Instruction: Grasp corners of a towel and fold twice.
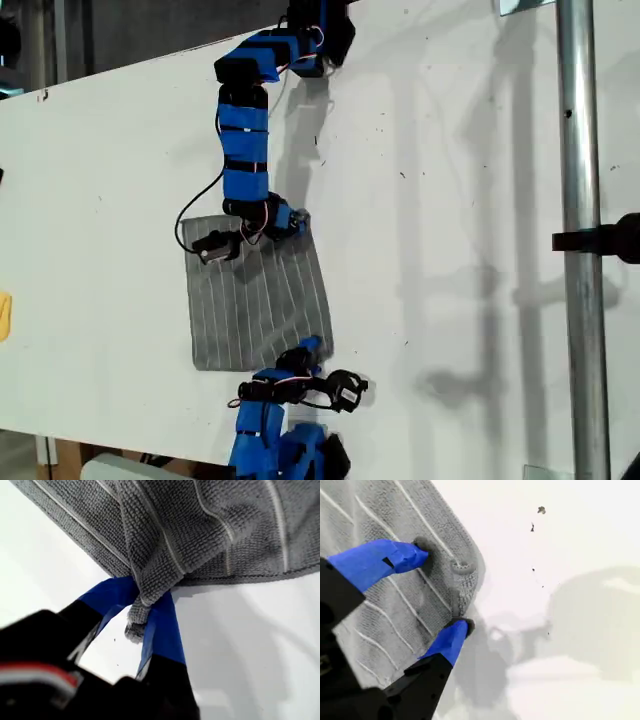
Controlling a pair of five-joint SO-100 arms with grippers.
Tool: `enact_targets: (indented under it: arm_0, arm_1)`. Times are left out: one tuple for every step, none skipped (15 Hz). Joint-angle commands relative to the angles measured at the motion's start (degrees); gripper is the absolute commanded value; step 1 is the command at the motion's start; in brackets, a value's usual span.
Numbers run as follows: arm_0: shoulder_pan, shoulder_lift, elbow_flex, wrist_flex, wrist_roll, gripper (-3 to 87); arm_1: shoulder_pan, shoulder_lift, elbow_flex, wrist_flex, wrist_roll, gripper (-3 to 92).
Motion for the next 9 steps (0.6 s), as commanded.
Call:
enact_targets:
  arm_0:
    - [-0.18,-1.67,-2.02,-1.32,-1.49,23.9]
    - [0.0,-1.85,-2.02,-1.85,-1.85,21.1]
    - [0.35,-2.02,-1.85,-2.11,-2.81,16.0]
    - [0.97,-2.02,-1.85,-2.55,-3.25,10.1]
    - [1.41,-1.76,-2.02,-2.64,-4.57,-1.2]
    - [2.29,-1.41,-2.37,-2.64,-6.24,-2.6]
    - [3.25,-0.88,-3.69,-1.85,-7.65,-2.6]
    - [4.13,-0.62,-5.71,-0.88,-8.0,-2.6]
    - [5.36,-0.62,-8.7,0.88,-7.82,-2.6]
  arm_1:
    - [-1.67,4.66,-1.85,0.44,1.05,-0.3]
    - [-1.85,5.19,-1.23,0.44,1.14,-0.3]
    - [-1.93,5.8,-0.35,0.53,1.49,-0.3]
    - [-2.02,6.59,0.79,0.44,1.76,-0.3]
    - [-2.02,7.38,1.85,0.35,2.2,-0.3]
    - [-2.02,8.0,2.46,0.35,2.46,-0.3]
    - [-2.2,8.53,2.72,0.44,2.55,-0.3]
    - [-2.55,9.32,2.81,0.62,2.64,-0.3]
    - [-3.08,10.37,2.81,1.49,2.99,-0.3]
